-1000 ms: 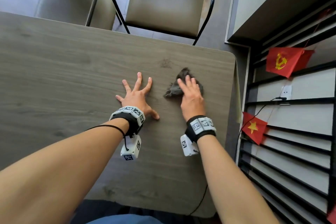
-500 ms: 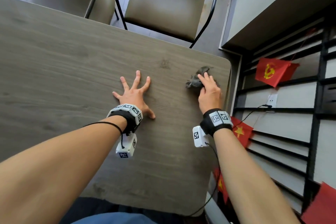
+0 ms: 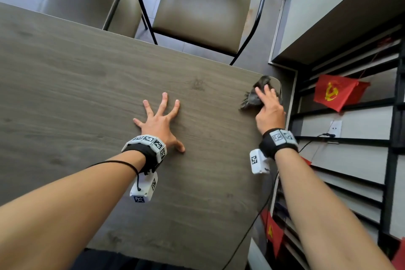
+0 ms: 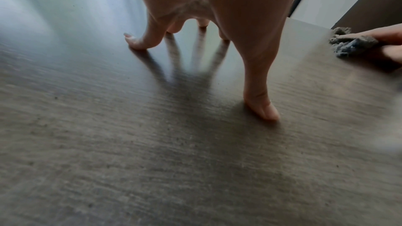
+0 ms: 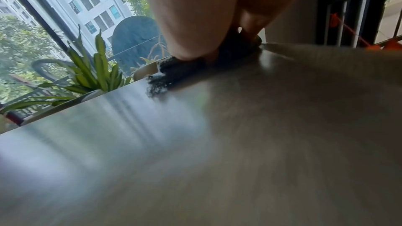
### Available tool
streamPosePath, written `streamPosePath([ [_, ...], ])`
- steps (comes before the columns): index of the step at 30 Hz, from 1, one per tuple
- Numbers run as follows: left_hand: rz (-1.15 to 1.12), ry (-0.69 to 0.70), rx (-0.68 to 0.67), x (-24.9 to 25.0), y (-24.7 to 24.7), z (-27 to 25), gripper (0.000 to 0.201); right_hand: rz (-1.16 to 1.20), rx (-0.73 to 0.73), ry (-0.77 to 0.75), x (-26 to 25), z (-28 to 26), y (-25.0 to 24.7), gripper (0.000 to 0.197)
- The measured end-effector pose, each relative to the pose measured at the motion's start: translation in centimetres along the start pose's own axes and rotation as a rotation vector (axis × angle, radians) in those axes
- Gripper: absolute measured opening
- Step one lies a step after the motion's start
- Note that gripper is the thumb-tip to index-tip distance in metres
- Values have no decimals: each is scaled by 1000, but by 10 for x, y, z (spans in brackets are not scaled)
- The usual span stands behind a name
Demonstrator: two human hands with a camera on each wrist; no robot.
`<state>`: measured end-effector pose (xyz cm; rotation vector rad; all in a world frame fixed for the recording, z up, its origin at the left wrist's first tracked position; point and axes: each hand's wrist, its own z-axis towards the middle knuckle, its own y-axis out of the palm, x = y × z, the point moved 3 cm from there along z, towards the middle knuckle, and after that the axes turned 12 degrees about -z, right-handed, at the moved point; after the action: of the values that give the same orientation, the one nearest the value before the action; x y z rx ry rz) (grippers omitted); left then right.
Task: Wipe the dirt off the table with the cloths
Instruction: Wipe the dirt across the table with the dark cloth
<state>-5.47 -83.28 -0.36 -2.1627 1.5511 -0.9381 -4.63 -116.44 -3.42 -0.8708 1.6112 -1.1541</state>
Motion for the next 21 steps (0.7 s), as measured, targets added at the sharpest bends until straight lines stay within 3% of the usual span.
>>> streamPosePath([
  [7,-5,11,19,0,0,-3,154,28,92,53,12,38,-11,68],
  [10,-4,10,27,0,-1,-2,155,37,180,52,-12,15,-18,67],
  [12,6,12,33,0,-2,-2,155,79,203,-31,-42,-21,-13,70],
  [17,3,20,28,0,2,-4,155,87,-123,-335,-110,-116,39,78],
  [21,-2,15,39,0,-1,-4,155,75,-107,-336,-89,-89,38,76],
])
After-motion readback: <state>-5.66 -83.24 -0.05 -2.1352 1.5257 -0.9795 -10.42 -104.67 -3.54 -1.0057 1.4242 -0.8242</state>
